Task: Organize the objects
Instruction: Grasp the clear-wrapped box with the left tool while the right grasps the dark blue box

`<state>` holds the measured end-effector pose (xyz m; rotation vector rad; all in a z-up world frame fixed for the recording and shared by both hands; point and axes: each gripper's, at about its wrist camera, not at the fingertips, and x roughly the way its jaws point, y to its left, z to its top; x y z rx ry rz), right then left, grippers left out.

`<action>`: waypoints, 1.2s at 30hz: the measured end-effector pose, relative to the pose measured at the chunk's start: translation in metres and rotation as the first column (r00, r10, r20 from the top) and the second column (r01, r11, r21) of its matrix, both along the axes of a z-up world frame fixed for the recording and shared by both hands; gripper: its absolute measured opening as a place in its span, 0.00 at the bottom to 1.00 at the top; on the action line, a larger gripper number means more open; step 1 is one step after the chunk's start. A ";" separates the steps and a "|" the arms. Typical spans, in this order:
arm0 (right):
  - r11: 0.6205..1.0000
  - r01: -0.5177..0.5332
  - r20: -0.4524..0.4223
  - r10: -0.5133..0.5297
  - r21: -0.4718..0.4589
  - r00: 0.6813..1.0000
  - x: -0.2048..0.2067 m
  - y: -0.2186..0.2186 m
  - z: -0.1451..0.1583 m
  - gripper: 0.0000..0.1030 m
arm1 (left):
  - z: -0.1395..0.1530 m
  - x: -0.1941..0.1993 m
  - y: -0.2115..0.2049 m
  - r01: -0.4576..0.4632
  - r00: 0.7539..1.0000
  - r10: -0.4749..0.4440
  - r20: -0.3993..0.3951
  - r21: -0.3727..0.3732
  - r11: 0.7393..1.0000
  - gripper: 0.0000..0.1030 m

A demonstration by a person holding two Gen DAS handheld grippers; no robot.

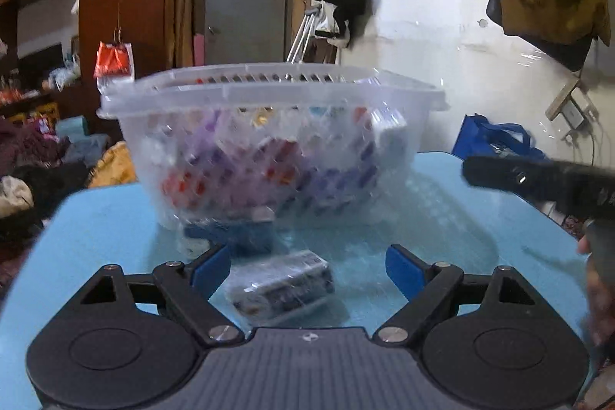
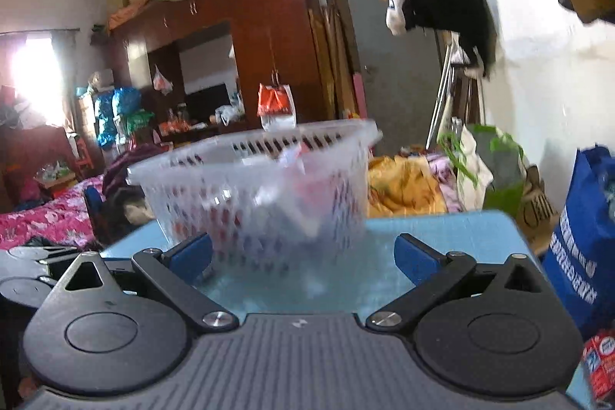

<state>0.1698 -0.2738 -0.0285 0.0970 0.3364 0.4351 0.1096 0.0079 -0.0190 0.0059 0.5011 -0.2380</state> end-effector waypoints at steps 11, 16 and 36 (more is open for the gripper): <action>0.999 0.038 -0.027 -0.037 0.023 0.999 -0.004 -0.005 -0.006 1.00 | -0.011 0.010 -0.013 -0.078 0.995 0.082 -0.061 0.070 0.994 0.87; 1.000 0.022 -0.016 -0.022 0.010 1.000 -0.007 0.002 -0.005 1.00 | -0.012 0.011 -0.009 -0.100 0.991 0.107 -0.074 0.092 0.991 0.83; 0.998 -0.038 -0.174 0.029 -0.050 0.984 0.015 0.105 -0.020 1.00 | 0.000 -0.019 0.103 -0.284 0.959 0.284 -0.007 -0.062 0.957 0.71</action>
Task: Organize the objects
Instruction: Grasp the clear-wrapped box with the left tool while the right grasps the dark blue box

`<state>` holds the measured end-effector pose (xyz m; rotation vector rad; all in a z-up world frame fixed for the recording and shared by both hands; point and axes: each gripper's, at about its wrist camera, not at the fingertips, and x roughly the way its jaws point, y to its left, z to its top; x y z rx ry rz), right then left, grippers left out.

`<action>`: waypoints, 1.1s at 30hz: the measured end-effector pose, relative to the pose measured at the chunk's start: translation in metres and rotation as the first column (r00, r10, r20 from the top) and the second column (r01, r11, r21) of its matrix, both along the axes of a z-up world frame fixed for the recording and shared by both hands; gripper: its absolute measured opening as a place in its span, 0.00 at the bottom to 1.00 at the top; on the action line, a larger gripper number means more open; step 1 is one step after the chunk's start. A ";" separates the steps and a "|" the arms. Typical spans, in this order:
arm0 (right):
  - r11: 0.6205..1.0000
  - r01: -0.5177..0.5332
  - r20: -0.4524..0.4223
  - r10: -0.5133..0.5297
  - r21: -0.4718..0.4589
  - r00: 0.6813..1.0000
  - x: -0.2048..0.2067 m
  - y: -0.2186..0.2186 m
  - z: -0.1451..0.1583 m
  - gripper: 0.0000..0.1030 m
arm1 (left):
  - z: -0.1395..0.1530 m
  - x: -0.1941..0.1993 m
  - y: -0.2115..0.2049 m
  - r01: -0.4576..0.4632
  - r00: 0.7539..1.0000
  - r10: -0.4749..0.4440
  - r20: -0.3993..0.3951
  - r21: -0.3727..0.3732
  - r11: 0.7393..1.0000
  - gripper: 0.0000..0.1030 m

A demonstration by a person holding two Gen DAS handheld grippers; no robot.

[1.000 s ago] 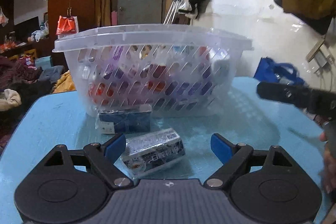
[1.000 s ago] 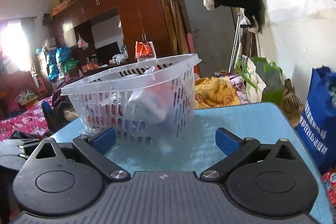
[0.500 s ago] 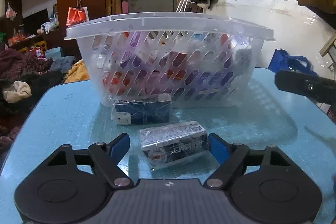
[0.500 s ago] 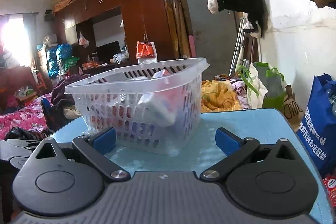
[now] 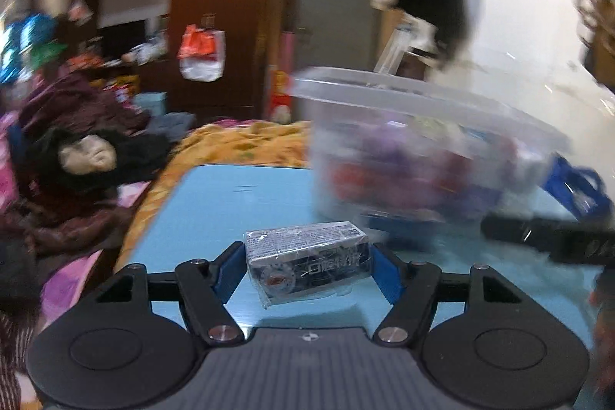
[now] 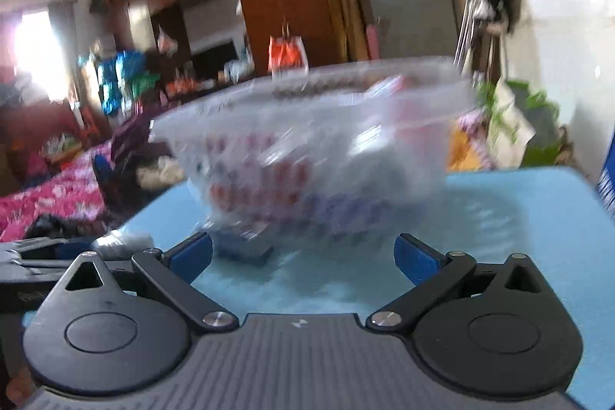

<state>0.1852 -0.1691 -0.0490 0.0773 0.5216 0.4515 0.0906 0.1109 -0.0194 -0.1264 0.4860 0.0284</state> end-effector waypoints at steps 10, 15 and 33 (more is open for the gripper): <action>0.991 0.027 -0.070 -0.037 -0.130 0.997 0.024 0.082 -0.010 1.00 | -0.007 -0.006 0.039 -0.072 0.997 0.074 0.022 -0.083 0.994 0.71; 0.994 0.053 -0.120 -0.064 -0.098 0.991 0.033 0.081 -0.014 1.00 | -0.008 -0.012 0.044 -0.054 0.998 0.058 0.037 -0.112 0.992 0.71; 0.996 -0.078 -0.030 0.077 -0.030 0.997 -0.020 -0.005 0.007 0.75 | -0.007 -0.036 0.032 0.024 0.981 0.001 0.192 -0.132 0.991 0.71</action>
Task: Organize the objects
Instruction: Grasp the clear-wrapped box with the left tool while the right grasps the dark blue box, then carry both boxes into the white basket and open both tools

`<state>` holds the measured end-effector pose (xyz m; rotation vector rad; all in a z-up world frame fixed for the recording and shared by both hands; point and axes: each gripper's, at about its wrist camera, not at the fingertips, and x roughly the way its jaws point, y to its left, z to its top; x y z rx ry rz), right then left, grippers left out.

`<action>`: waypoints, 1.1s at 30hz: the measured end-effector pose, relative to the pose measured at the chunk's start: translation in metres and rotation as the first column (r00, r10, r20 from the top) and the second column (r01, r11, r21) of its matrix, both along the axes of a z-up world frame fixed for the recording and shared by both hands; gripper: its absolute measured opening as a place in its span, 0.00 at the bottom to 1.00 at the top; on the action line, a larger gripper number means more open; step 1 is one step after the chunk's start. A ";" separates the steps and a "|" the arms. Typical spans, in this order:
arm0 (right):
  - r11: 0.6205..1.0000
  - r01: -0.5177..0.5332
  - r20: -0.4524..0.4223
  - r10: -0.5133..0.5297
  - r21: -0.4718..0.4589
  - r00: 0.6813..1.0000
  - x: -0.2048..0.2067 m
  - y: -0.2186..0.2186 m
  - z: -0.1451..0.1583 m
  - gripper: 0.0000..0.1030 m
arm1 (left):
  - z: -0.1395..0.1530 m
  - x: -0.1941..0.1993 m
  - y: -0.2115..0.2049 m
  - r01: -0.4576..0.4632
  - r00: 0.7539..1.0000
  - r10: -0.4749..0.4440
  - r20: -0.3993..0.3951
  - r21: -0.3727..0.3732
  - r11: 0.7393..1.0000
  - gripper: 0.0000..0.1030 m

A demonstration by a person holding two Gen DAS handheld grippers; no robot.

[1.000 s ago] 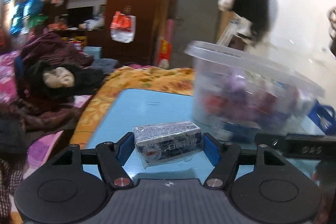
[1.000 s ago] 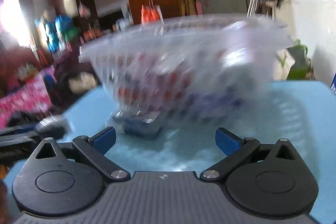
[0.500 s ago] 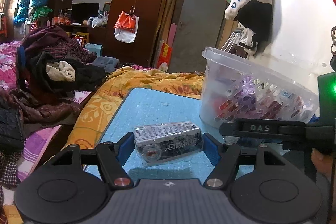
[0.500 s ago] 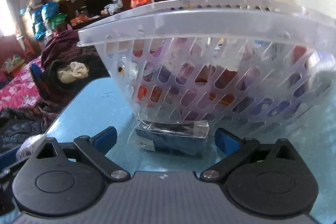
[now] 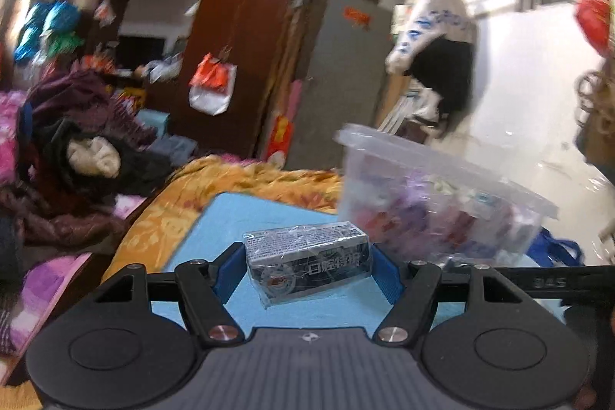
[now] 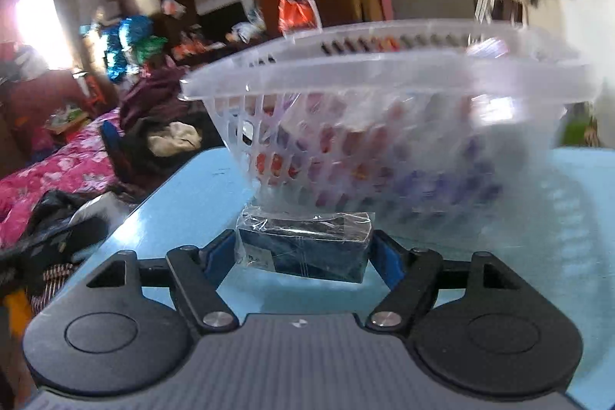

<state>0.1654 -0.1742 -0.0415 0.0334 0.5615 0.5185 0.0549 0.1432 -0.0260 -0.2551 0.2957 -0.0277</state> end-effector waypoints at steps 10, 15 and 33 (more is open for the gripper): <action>0.997 0.042 0.201 -0.056 0.072 0.978 -0.045 -0.069 0.026 0.75 | 0.021 -0.024 -0.071 0.181 0.970 -0.194 0.147 0.097 0.979 0.71; 0.997 0.033 0.364 -0.056 0.069 0.930 -0.023 -0.049 0.093 0.76 | 0.089 0.004 -0.085 0.196 0.956 -0.220 0.194 0.133 0.972 0.71; 0.987 0.049 0.331 0.004 -0.152 0.943 0.082 0.004 0.099 1.00 | 0.100 0.172 -0.071 0.167 0.978 -0.153 -0.140 0.087 0.982 0.91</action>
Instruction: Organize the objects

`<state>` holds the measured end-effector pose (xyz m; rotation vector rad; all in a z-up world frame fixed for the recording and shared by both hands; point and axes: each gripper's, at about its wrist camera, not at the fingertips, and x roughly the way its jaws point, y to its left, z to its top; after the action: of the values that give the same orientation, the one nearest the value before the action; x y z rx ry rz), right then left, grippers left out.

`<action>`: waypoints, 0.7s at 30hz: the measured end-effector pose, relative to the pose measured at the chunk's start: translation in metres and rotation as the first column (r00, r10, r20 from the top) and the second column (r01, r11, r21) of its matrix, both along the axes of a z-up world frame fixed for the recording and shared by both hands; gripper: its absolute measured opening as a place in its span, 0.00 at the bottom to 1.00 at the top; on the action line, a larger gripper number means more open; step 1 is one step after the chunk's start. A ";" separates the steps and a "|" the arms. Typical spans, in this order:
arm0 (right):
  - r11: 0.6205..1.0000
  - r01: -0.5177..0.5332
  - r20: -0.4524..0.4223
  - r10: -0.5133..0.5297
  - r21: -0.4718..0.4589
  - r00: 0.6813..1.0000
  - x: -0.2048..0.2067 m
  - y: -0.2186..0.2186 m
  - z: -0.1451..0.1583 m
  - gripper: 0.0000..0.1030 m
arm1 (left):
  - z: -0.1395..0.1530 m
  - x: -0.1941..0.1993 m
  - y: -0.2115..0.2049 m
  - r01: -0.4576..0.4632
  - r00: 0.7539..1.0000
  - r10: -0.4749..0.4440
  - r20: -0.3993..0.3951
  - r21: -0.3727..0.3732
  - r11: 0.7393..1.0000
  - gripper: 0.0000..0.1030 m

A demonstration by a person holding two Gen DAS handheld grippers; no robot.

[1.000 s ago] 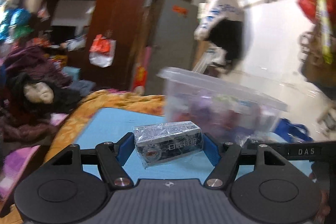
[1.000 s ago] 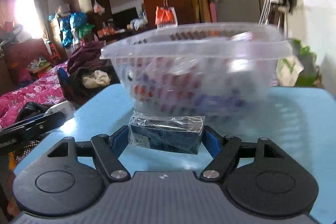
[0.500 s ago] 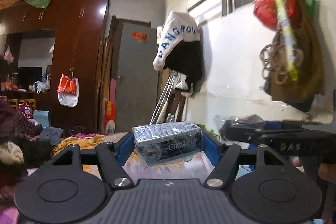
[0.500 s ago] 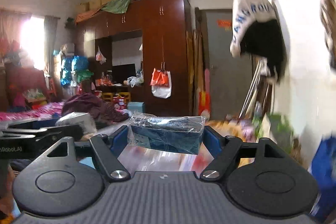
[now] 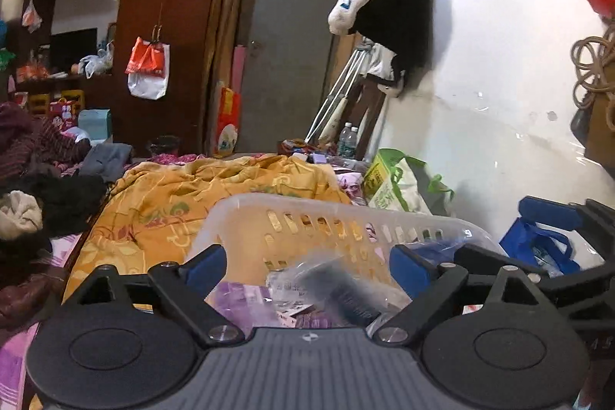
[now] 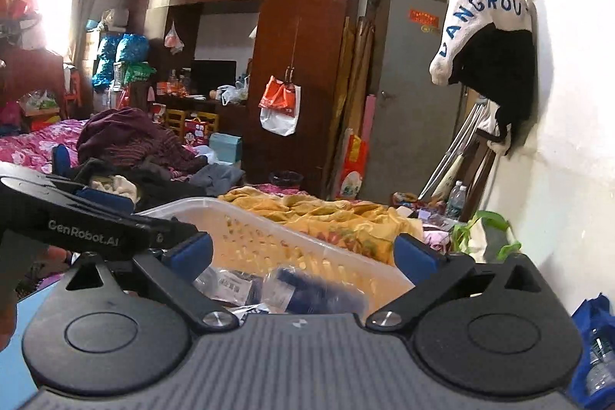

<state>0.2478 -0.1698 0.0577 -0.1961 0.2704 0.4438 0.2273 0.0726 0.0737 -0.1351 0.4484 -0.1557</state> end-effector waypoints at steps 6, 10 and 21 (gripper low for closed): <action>0.997 -0.001 -0.043 0.004 0.074 0.999 -0.007 -0.025 0.001 1.00 | 0.008 -0.020 -0.007 0.024 0.998 -0.026 0.054 0.032 0.999 0.98; 0.993 0.031 -0.072 -0.023 0.114 0.997 -0.015 -0.038 0.004 1.00 | 0.009 -0.031 -0.018 0.014 0.998 -0.017 0.058 0.067 0.998 0.98; 0.994 0.083 -0.093 -0.077 0.065 0.993 -0.028 -0.060 0.001 1.00 | 0.012 -0.045 -0.026 0.005 0.998 -0.011 0.067 0.085 0.996 0.98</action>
<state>0.2194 -0.2300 0.0591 -0.0973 0.3496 0.3826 0.1823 0.0470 0.0860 -0.0442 0.3879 -0.1482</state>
